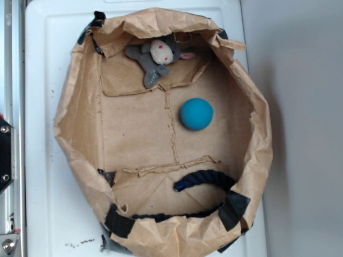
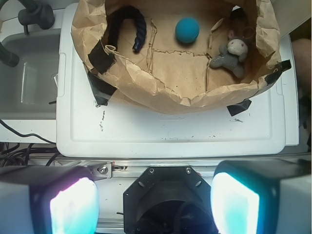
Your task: Grab the blue ball.
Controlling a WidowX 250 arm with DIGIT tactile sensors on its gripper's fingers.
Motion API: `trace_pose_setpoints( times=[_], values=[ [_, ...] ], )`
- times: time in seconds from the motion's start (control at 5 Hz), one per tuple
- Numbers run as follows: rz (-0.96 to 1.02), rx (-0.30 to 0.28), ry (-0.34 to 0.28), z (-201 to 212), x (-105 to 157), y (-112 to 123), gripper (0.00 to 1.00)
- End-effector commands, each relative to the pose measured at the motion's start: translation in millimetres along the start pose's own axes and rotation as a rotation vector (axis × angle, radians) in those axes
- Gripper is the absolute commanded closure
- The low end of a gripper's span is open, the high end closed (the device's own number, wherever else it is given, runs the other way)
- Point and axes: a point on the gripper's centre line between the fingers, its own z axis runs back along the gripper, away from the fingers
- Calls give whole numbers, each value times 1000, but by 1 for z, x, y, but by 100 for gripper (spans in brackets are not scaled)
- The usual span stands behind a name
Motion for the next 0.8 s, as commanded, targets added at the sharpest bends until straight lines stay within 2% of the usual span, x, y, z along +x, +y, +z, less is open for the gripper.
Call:
trace_pose_setpoints(
  times=[0.0,0.2,0.4,0.6],
  values=[
    [0,0,0,0,0,0,0],
    [2,-36,-66,11,-6,7,0],
    [0,-27,-76,8,-9,20,0],
    [-22,-24,-52,-10,7,27,0]
  ],
)
